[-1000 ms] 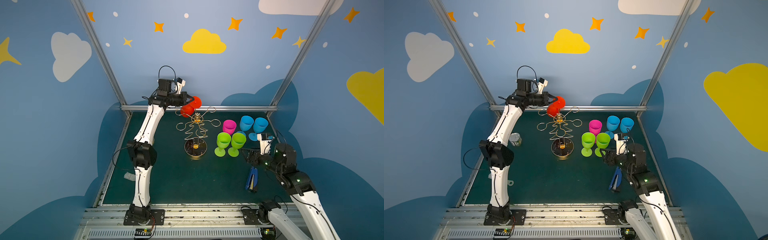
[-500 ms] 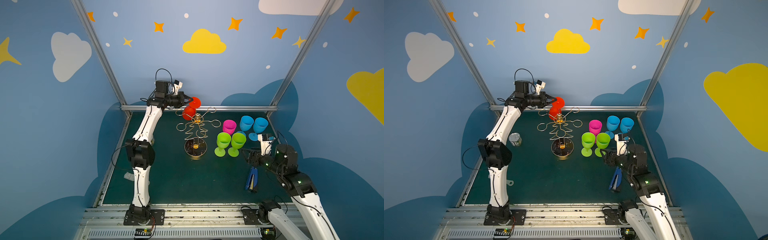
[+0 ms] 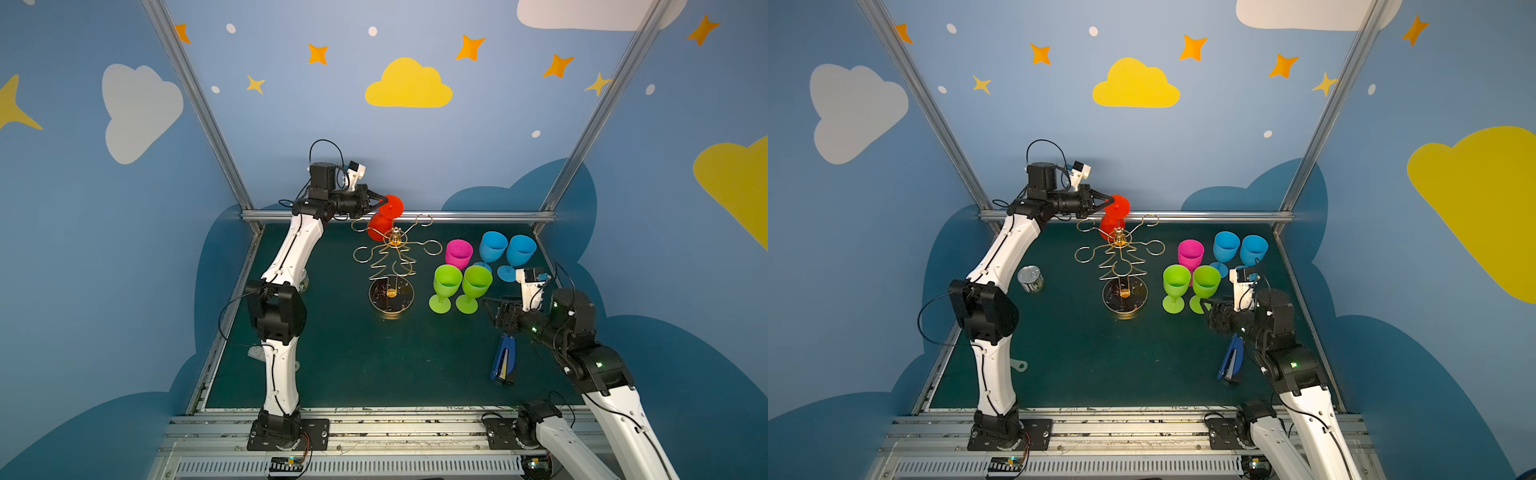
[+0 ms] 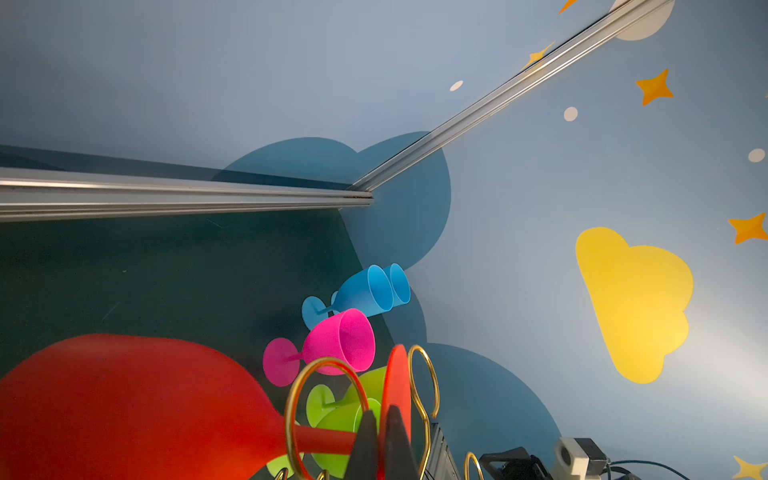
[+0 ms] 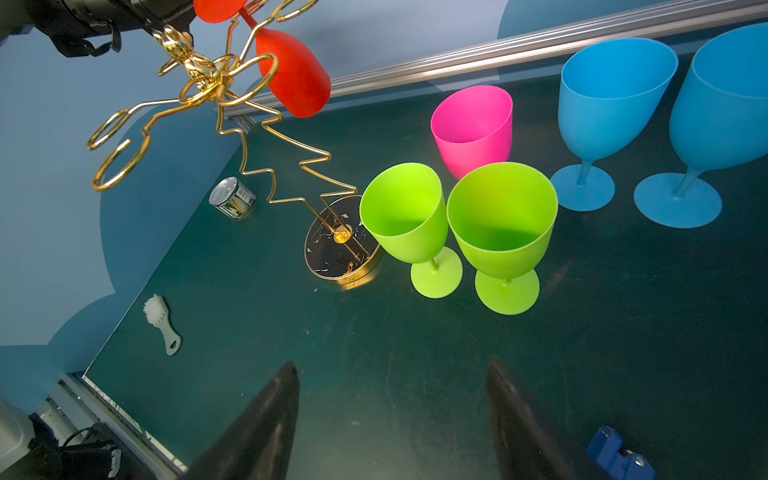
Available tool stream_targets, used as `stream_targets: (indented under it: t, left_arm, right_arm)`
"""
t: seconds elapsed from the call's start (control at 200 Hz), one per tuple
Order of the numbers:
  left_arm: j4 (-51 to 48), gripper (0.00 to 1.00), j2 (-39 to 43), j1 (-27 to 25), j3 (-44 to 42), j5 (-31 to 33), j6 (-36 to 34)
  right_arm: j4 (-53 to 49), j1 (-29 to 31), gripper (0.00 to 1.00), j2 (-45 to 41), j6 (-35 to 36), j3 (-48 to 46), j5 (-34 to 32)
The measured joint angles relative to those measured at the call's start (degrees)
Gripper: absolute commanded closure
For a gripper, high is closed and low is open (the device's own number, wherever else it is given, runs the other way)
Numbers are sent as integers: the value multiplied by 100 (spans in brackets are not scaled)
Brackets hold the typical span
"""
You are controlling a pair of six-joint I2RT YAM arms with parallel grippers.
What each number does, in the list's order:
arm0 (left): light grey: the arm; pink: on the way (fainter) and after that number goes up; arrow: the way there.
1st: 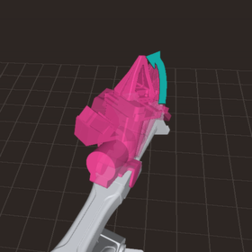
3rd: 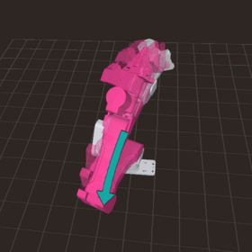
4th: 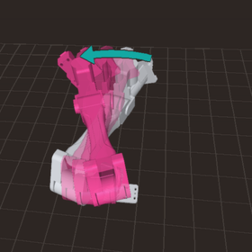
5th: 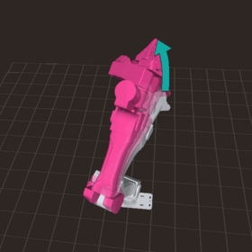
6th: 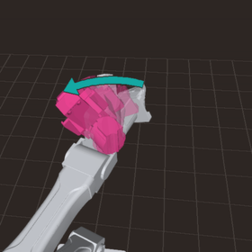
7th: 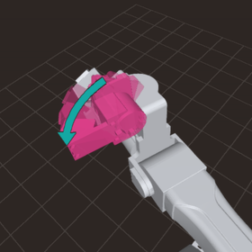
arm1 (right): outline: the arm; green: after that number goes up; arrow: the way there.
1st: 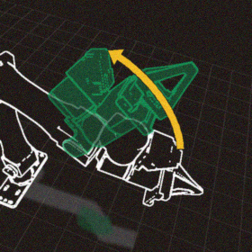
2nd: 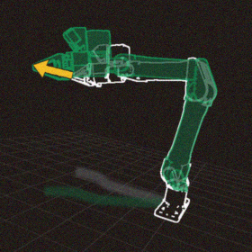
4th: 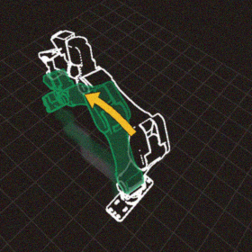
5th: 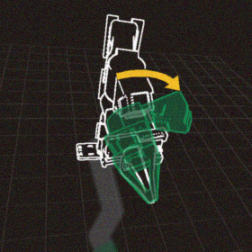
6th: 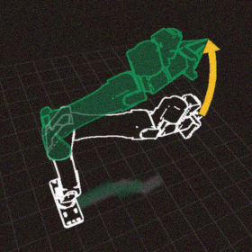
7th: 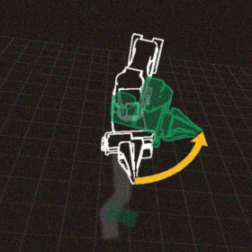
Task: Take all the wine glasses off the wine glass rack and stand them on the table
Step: 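Pull the red glass up off the rack hook with the left gripper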
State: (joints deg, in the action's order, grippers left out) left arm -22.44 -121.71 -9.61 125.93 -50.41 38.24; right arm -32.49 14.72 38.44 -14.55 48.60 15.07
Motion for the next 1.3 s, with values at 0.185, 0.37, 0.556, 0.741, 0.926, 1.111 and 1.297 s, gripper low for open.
stream_targets:
  t: [0.185,0.37,0.556,0.741,0.926,1.111,1.297]
  left_arm:
    - [260,96,179,13,-354,-31,79]
    - [483,96,350,39,-599,-87,155]
    - [669,96,358,59,-658,-181,326]
    - [754,96,358,61,-658,-304,487]
    - [754,96,358,61,-658,-424,485]
    - [748,96,358,48,-658,-555,452]
    - [697,96,358,39,-658,-616,310]
  right_arm:
    - [-15,0,30,-42,-2,0,0]
    - [-46,0,30,-57,-2,0,0]
    - [-50,0,30,-57,-2,0,0]
    - [-55,0,30,-57,-2,0,0]
    - [-55,0,30,-57,-2,0,0]
    - [-52,0,30,-55,-2,0,2]
    - [-55,0,29,-55,-4,0,2]
